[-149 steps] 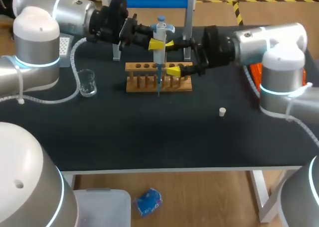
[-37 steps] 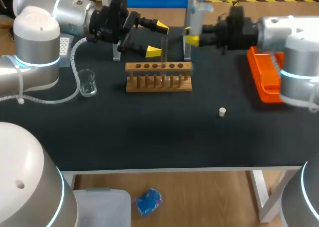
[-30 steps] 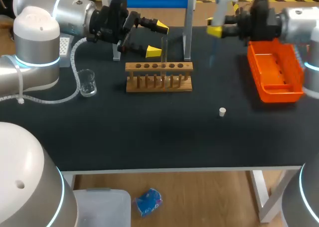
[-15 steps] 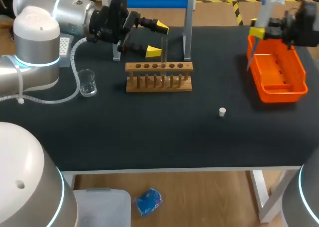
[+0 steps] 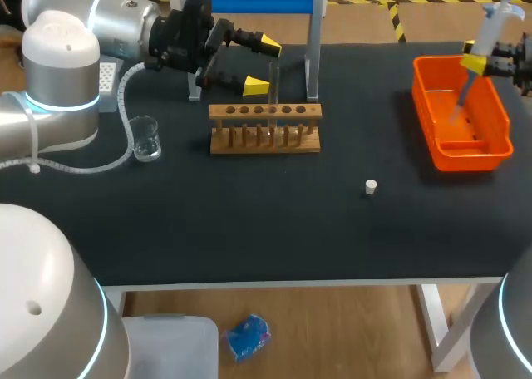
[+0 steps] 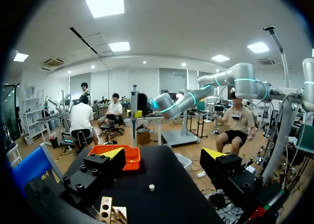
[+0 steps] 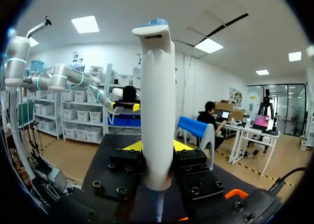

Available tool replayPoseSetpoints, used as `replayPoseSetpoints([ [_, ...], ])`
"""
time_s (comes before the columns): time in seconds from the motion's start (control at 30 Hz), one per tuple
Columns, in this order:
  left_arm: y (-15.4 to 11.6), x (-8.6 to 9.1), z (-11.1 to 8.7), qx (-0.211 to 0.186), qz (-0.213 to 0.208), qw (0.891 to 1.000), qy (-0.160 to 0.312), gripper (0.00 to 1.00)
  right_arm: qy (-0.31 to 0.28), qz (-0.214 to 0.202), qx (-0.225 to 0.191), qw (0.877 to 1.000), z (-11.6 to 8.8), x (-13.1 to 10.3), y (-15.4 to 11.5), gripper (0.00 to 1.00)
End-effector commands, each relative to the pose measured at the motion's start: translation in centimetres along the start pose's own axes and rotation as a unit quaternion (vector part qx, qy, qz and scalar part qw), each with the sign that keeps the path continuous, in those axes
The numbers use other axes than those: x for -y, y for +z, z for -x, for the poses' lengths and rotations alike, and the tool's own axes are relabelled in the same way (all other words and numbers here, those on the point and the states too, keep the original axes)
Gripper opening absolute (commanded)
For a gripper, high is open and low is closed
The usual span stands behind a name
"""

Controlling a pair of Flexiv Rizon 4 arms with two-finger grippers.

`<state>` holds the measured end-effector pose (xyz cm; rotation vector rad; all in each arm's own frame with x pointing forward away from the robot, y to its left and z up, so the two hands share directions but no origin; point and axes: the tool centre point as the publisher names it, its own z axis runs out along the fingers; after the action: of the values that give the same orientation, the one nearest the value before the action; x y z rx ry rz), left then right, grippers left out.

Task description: Invert the test tube, pick up the pipette, mount the tip to pipette, aspirate from beaker and dispense into the tube, eject the tip, return the pipette, and cap with the stopper.

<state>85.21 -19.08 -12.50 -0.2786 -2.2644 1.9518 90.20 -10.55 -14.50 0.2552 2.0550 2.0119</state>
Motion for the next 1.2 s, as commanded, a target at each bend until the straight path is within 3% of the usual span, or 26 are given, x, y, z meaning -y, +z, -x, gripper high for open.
replayPoseSetpoints([
  [0.03,0.0,0.0,0.0,0.001,-0.001,1.0,0.001,1.0,0.002,0.005,0.007,1.0,-0.2,0.5,-1.6,0.0],
  [0.7,0.0,0.0,0.0,0.001,-0.001,1.0,0.001,1.0,0.004,0.003,0.036,0.999,2.3,2.8,-5.3,0.0],
  [1.2,0.0,0.0,0.0,0.001,-0.001,1.0,0.001,1.0,0.003,0.01,0.04,0.999,4.5,4.2,-5.9,0.0],
])
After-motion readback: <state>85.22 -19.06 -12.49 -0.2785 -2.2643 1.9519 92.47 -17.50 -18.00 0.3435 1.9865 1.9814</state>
